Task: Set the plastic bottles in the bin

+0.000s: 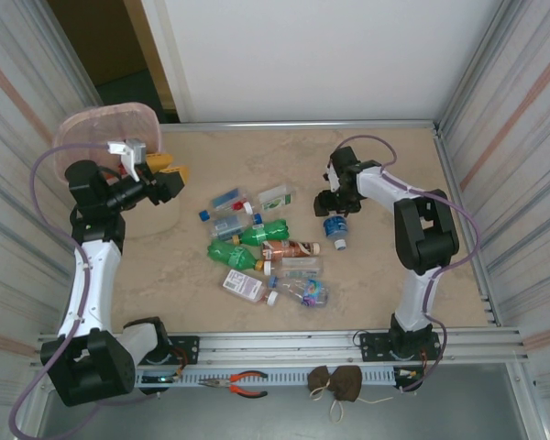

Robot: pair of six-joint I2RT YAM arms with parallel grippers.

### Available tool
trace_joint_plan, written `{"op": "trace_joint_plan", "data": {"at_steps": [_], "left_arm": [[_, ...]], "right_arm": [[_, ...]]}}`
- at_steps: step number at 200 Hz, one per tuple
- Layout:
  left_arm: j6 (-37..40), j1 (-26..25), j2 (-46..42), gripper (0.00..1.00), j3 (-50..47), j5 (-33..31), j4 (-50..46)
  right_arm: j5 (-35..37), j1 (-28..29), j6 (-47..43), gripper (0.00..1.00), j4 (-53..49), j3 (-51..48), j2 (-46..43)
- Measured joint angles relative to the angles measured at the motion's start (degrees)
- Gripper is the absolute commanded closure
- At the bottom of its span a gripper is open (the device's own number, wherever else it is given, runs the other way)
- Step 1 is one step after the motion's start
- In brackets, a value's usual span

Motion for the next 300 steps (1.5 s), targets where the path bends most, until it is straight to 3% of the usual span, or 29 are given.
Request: {"op": "trace_joint_plan", "data": {"at_steps": [130, 231, 263, 300], "left_arm": [[1.7, -5.1, -1.6, 0.24, 4.5, -2.5, -6.4], [1.7, -7.9, -2.2, 0.24, 6.6, -4.3, -8.3], [1.6, -9.9, -2.2, 0.24, 7.8, -5.3, -9.0], [1.3, -14.3, -2.2, 0.24, 8.8, -7.2, -9.1]], "right_arm": [[1.0, 0.0, 0.5, 0.29, 0.1, 3.4, 3.4], [0.8, -0.8, 0.3, 0.42, 0.2, 3.4, 4.0], [0.9, -1.1, 0.4, 0.42, 0.5, 1.5, 0.0], [0.3, -1.1, 1.6, 0.42, 1.9, -1.5, -11.4]]}}
